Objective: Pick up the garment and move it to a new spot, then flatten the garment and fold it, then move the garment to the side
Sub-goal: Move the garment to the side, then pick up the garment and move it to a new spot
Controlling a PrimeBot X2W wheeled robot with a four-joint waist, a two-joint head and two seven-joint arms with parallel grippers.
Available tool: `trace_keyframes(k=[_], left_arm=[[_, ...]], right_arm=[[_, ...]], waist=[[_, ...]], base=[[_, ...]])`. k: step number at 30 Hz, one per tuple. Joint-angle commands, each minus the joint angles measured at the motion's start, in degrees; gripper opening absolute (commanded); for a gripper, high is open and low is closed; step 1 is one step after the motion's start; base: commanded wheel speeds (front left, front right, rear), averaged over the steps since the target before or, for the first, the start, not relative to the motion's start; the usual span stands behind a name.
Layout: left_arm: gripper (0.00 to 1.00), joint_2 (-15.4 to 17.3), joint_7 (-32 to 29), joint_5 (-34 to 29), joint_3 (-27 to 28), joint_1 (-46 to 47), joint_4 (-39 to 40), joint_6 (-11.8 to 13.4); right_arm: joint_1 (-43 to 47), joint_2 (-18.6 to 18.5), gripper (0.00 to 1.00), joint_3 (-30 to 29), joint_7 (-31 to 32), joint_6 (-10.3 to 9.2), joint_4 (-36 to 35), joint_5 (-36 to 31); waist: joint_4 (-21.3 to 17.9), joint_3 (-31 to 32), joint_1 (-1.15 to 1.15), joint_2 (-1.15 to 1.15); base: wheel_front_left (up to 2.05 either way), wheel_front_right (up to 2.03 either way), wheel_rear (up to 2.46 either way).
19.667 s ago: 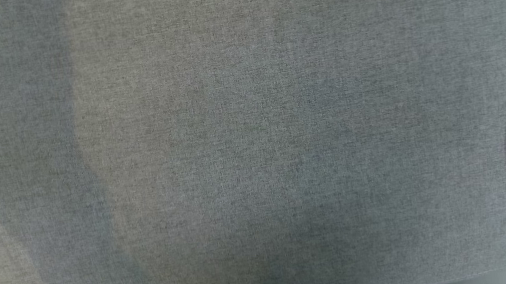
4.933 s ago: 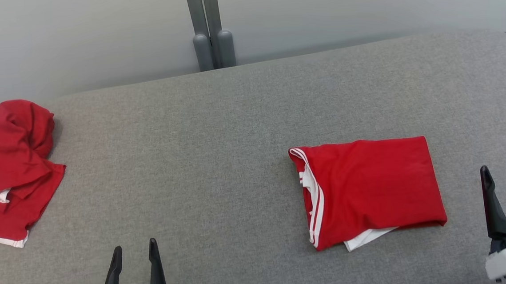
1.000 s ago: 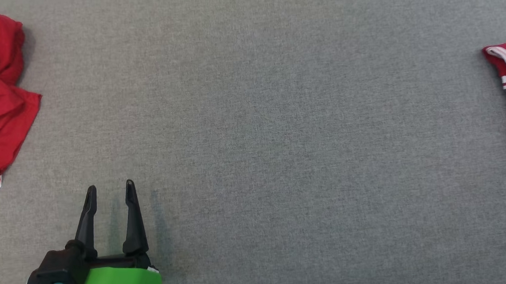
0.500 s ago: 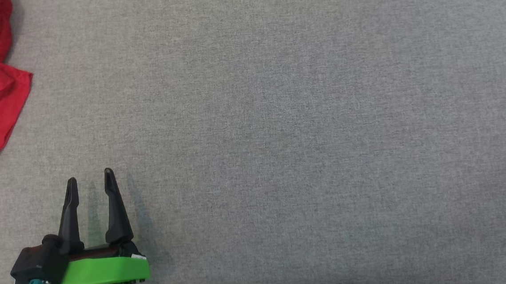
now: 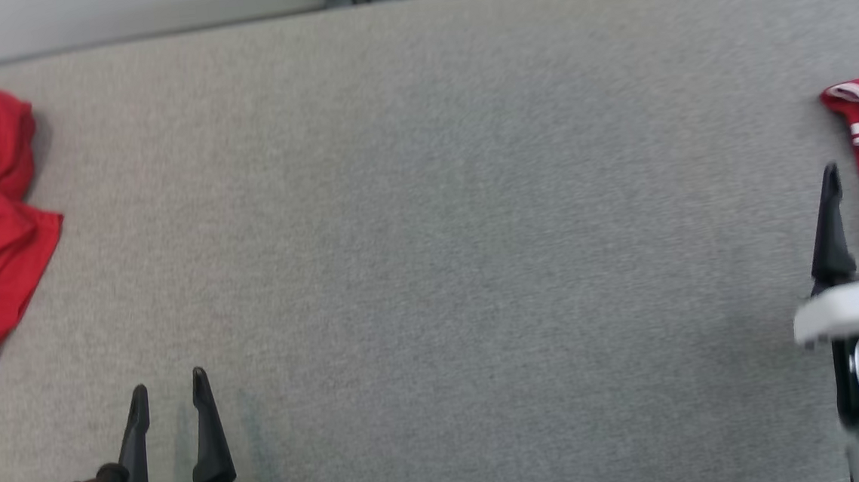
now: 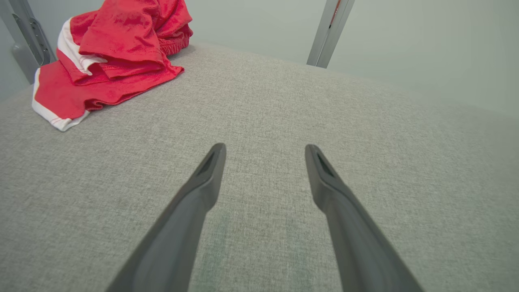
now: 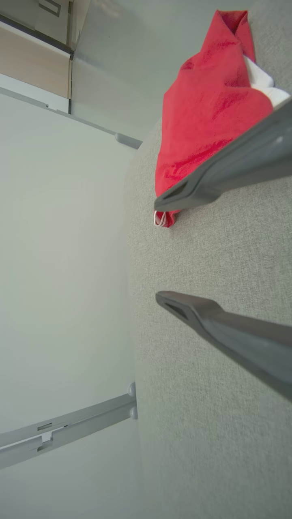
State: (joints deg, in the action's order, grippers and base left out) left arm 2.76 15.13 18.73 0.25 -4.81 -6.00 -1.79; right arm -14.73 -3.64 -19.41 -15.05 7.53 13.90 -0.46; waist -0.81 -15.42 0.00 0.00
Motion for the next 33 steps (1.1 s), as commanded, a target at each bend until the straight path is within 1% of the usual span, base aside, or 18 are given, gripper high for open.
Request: trace_keyframes(k=[1, 2, 6, 8, 11, 14, 16, 22, 27, 30, 33], left_arm=[[1.00, 0.2, 0.0, 0.4, 0.0, -1.9, -0.3, 0.5], [1.00, 0.2, 0.0, 0.6, -0.2, -2.4, -0.4, 0.7], [1.00, 0.2, 0.0, 1.0, -1.0, -4.6, -0.7, 1.3], [1.00, 0.2, 0.0, 0.8, -1.3, -5.5, -0.9, 1.3], [1.00, 0.2, 0.0, 0.0, -1.4, -6.2, -1.4, 1.2], [1.00, 0.2, 0.0, -0.7, -1.5, -6.4, -1.9, 0.7], [1.00, 0.2, 0.0, -1.0, -1.7, -6.2, -2.2, 0.5], [1.00, 0.2, 0.0, -1.2, -1.9, -5.5, -2.3, 0.2], [1.00, 0.2, 0.0, -1.6, -2.4, -5.1, -2.3, 0.0], [1.00, 0.2, 0.0, -1.1, -2.8, -4.5, -2.0, 0.5], [1.00, 0.2, 0.0, -0.9, -3.0, -4.0, -1.9, 0.6]], right_arm=[[5.1, 0.1, 1.00, 1.0, -0.1, -0.08, -2.2, 1.1], [7.8, 0.4, 1.00, 2.5, -0.1, -0.07, -4.3, 2.1], [16.6, 0.6, 1.00, 6.3, -0.1, -0.07, -8.8, 3.1], [20.1, 0.6, 1.00, 7.9, -0.1, -0.07, -9.5, 3.0], [22.6, 0.6, 1.00, 8.4, -0.1, -0.07, -9.4, 3.5], [24.1, 0.7, 1.00, 10.1, -0.1, -0.04, -8.1, 4.5], [24.2, 0.6, 1.00, 9.9, -0.2, -0.06, -7.5, 5.0], [23.9, 0.7, 1.00, 10.1, -0.2, -0.05, -7.1, 5.1], [23.4, 0.7, 1.00, 11.9, -0.2, -0.05, -6.8, 4.4], [22.8, 0.7, 1.00, 12.6, -0.2, -0.05, -7.2, 4.2], [22.8, 0.7, 1.00, 13.1, -0.2, -0.05, -7.4, 4.5]], waist=[[-6.7, 9.9, 0.00, 0.00], [-6.7, 11.0, 0.00, 0.00], [-6.0, 14.5, 0.00, 0.00], [-5.3, 15.5, 0.00, 0.00], [-4.4, 16.3, 0.00, 0.00], [-3.6, 16.6, 0.00, 0.00], [-3.0, 16.6, 0.00, 0.00], [-2.3, 16.6, 0.00, 0.00], [-1.8, 16.4, 0.00, 0.00], [0.0, 16.0, 0.00, 0.00], [3.6, 15.9, 0.00, 0.00]], base=[[0.00, 0.00, 0.00], [0.00, 0.00, 0.00], [0.00, 0.00, 0.00], [0.00, 0.00, 0.00], [0.00, 0.00, 0.00], [0.00, 0.00, 0.00], [0.00, 0.00, 0.00], [0.00, 0.00, 0.00], [0.00, 0.00, 0.00], [0.00, 0.00, 0.00], [0.00, 0.00, 0.00]])
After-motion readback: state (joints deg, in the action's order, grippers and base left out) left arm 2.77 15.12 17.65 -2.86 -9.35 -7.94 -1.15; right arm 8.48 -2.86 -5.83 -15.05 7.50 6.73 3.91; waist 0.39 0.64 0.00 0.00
